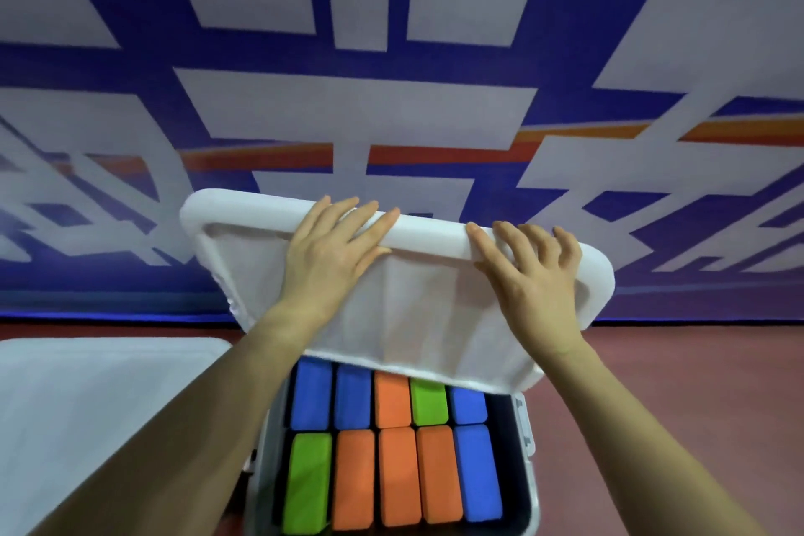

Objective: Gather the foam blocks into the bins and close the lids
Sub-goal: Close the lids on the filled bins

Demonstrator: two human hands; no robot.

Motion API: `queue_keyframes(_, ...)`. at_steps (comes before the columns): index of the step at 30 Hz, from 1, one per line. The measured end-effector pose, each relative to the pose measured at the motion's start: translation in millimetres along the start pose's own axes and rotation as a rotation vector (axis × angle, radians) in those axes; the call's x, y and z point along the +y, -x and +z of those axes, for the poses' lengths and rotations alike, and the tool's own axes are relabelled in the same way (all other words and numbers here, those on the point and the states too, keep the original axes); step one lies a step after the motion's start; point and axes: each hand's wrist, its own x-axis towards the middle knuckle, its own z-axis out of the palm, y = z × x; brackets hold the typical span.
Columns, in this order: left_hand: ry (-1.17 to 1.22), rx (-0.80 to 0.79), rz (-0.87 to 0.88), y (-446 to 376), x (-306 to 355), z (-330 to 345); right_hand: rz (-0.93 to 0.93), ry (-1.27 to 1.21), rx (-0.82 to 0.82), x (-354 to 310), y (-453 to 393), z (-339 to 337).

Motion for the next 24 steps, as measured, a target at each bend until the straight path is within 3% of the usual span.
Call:
queue_keyframes(12,0.083,-0.353,0.034,97,28,14,-0.076,-0.16,-0.438,-10,84,11)
queue_keyframes(24,0.237,-0.612,-0.141,187,57,109,-0.047,-0.366,-0.717,-1,180,108)
